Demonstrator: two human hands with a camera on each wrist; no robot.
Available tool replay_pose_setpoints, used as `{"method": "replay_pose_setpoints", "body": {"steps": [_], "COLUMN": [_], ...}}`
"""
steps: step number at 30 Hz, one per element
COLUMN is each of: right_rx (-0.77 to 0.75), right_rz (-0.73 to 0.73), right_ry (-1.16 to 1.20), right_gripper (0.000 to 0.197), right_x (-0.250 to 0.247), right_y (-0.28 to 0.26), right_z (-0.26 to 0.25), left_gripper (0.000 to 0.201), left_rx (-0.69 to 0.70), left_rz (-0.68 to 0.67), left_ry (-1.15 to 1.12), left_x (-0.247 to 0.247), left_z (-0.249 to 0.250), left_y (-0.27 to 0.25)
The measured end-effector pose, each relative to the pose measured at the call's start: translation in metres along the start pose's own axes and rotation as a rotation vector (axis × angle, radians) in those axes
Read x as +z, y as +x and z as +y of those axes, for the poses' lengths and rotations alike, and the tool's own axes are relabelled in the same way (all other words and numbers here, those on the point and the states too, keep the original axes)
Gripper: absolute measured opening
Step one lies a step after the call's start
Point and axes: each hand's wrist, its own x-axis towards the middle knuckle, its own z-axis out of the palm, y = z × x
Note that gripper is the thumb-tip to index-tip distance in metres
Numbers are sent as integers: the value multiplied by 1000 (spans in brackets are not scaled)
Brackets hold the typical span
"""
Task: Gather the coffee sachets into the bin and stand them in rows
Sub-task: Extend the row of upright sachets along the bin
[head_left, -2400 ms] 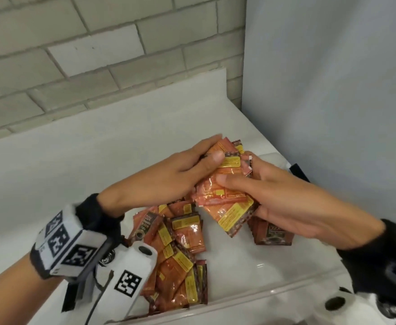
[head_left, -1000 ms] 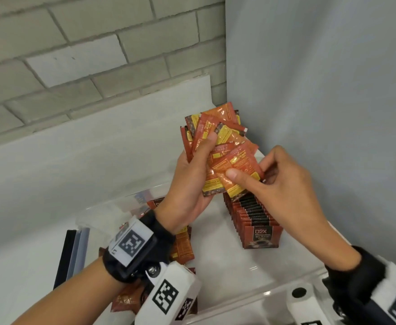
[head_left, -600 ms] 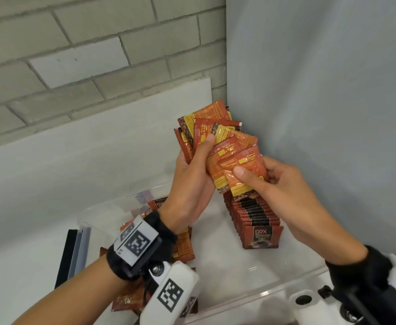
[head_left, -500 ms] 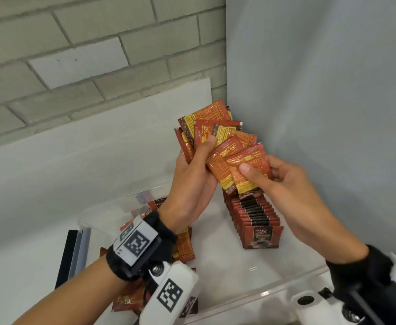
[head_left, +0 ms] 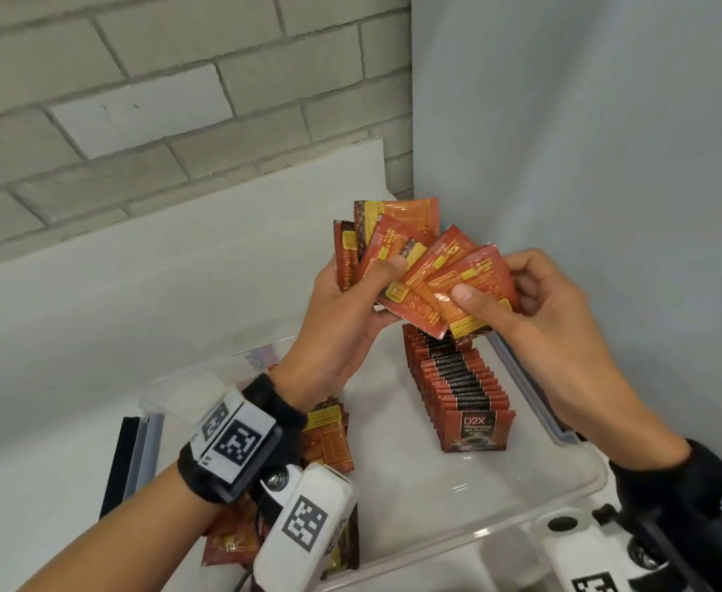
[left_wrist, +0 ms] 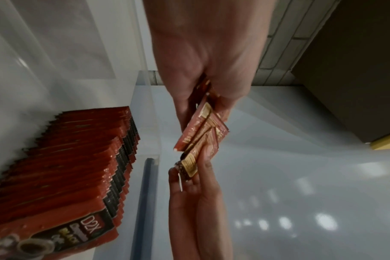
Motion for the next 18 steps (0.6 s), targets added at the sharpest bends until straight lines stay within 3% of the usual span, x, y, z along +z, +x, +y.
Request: {"method": "replay_pose_setpoints", "body": {"steps": [3,9,12,16,18], "right_rx": [-18,-32,-19,-27,-42], "right_rz": [-56,-21,-5,25,4], "right_ry": [-165,-292,-225,-169,-156], "right_gripper": [45,40,41,25,29], "right_x": [1,3,4,4,3], "right_y": [0,-1,-2,-1,0], "right_z": [1,3,4,4,3], "left_gripper": [33,21,19,23,26], "left_rx": [-31,-45,-42,-63,-82], "left_rz": [-38,-50,-36,-6,-5], "left_ry": [-5,0,61,139,165], "left_x": [0,1,-2,-6,-7], "left_z": [1,5,7,8,8], "left_y": [-1,0,1,2,2]}}
